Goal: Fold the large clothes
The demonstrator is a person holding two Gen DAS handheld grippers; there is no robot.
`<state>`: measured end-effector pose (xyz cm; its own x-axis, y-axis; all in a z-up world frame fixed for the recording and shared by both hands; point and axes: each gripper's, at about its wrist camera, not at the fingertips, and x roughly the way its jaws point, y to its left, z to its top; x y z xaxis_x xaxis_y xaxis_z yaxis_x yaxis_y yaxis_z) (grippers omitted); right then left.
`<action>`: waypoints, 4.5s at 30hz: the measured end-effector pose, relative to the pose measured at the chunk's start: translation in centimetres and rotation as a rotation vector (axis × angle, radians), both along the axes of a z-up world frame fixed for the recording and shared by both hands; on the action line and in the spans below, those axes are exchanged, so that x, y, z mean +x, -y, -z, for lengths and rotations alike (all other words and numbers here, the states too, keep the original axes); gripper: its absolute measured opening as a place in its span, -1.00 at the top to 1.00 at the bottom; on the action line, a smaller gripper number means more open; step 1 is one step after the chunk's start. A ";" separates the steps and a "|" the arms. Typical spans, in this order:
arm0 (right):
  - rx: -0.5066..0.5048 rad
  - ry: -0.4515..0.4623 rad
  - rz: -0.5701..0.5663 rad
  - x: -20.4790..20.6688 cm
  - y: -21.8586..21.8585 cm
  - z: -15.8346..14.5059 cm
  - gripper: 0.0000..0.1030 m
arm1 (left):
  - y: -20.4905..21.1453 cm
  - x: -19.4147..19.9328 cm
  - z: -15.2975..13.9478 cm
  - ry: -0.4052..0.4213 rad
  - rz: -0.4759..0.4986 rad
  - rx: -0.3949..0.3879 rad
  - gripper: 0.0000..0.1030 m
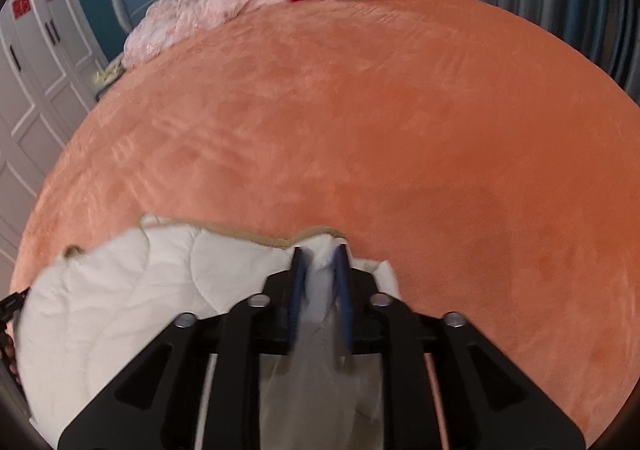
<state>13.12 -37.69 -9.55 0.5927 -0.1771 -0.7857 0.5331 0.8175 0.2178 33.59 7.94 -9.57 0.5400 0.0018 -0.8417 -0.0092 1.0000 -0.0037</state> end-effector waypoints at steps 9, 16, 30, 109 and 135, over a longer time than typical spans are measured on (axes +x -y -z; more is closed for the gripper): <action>0.020 0.200 -0.061 -1.8 -2.7 -7.4 0.08 | 0.4 -3.3 -11.2 0.199 0.047 -0.091 -0.16; 0.019 0.106 -0.380 2.9 -12.4 -6.1 0.51 | 11.4 -6.0 -8.5 0.089 0.333 -0.147 -0.16; 0.072 -0.036 -0.438 5.4 -15.9 1.1 0.82 | 17.3 -7.1 1.6 0.002 0.373 -0.054 0.08; 0.012 -0.075 -0.372 -8.3 -21.5 0.7 0.65 | 12.7 -21.1 1.5 0.039 0.267 0.056 -0.01; 0.087 -0.118 -0.467 -7.1 -25.5 -0.8 0.61 | -7.0 -18.3 2.1 -0.247 -0.163 -0.679 -0.50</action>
